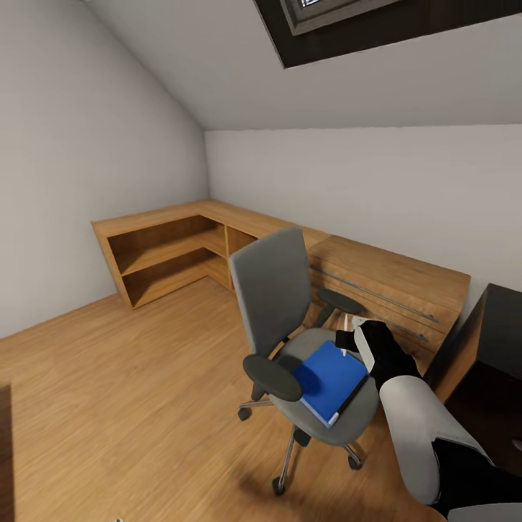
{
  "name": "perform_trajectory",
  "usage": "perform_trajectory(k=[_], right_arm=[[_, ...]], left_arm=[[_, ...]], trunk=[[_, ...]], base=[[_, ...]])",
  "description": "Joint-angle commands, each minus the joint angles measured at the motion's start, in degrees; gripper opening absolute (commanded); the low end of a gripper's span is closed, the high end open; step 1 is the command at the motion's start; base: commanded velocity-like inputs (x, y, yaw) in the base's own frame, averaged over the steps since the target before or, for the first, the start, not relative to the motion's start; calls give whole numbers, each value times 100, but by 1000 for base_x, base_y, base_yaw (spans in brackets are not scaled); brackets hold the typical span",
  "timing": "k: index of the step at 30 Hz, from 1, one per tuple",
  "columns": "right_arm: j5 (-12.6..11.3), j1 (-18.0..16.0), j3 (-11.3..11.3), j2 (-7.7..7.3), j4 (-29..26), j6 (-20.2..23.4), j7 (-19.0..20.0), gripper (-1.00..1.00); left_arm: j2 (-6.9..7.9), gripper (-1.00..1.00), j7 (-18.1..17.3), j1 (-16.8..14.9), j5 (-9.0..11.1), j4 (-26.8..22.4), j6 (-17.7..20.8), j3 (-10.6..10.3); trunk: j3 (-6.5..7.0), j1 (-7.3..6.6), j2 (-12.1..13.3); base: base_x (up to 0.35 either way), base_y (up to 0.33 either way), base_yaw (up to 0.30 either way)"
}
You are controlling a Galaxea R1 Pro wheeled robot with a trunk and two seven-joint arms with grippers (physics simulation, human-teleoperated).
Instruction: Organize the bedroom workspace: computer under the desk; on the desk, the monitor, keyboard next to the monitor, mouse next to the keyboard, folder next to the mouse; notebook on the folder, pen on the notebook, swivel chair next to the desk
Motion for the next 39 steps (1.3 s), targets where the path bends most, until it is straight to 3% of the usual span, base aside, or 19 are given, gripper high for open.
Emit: perform_trajectory(k=[1,10,24,28,31,33,34,39], right_arm=[[34,-2,-28,8,-8,26,7,-100],[42,157,-12,9,-3,25,10,-100],[34,328,-5,11,-7,16,50,-100],[39,342,-2,10,-7,0,52,-100],[51,397,10,3,-11,-162,59,-100],[69,432,95,1,-14,-258,73,-100],[76,446,186,1,-15,-291,87,-100],[84,457,249,-4,-23,-307,94,-100]], left_arm=[[3,100,16,-2,60,-1,-35,-14],[8,100,-124,0,35,11,-193,-223],[29,100,-132,-4,25,10,-199,-261],[28,100,-127,-3,37,40,-192,-250],[22,100,-126,-4,30,482,-228,-261],[23,100,-132,-5,26,1005,-601,-266],[17,100,-137,-5,14,1304,-1085,-268],[3,100,-195,-4,-58,1587,-1526,-270]], trunk=[[-5,0,-3],[-5,0,-3],[-5,0,-3],[65,-88,158],[118,-154,278],[154,-198,358],[172,-220,398],[261,-330,599]], base=[[0,0,0],[-89,-55,0],[-164,-112,-80],[-4,-4,-248],[-1,-1,-105],[0,0,-28],[0,0,-9],[0,0,-4]])
